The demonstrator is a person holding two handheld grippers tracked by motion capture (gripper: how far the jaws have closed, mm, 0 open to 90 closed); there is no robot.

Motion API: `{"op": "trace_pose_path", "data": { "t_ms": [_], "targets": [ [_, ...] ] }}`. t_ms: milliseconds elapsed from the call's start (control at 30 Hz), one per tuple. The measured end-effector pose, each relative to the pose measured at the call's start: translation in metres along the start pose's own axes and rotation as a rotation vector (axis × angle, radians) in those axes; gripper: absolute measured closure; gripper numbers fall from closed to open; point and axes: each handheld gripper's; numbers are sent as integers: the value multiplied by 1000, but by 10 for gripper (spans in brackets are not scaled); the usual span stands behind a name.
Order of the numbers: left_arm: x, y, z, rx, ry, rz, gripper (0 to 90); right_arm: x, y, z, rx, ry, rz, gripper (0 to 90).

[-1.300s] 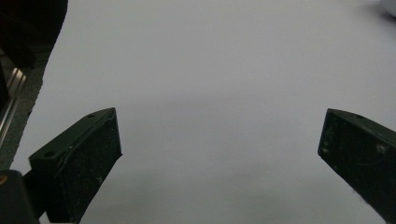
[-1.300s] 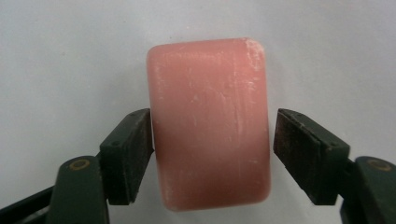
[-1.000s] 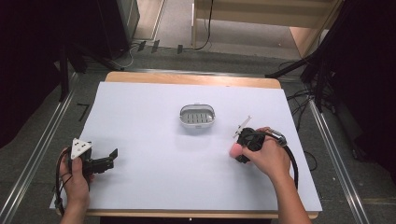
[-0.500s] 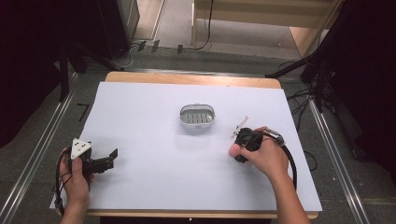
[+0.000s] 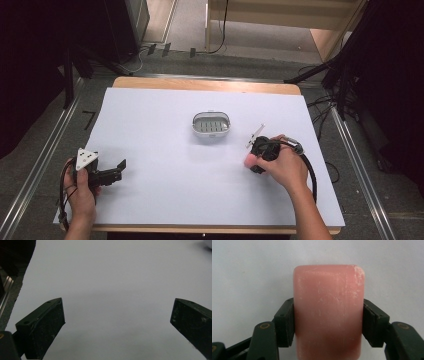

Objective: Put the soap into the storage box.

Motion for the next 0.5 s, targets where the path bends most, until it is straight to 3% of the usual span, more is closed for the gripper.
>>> {"op": "trace_pose_path", "data": {
  "t_ms": [500],
  "targets": [
    [0, 0, 0, 0, 0, 3, 0, 2, -10, -24, -23, -74, -8, 386]
  ]
}}
Point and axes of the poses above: each handheld gripper's, and its own axes: y roughly forward along the jaws, z roughly out of its underside, x roughly to its left, and after that the axes turned 5 degrees about x, right-handed
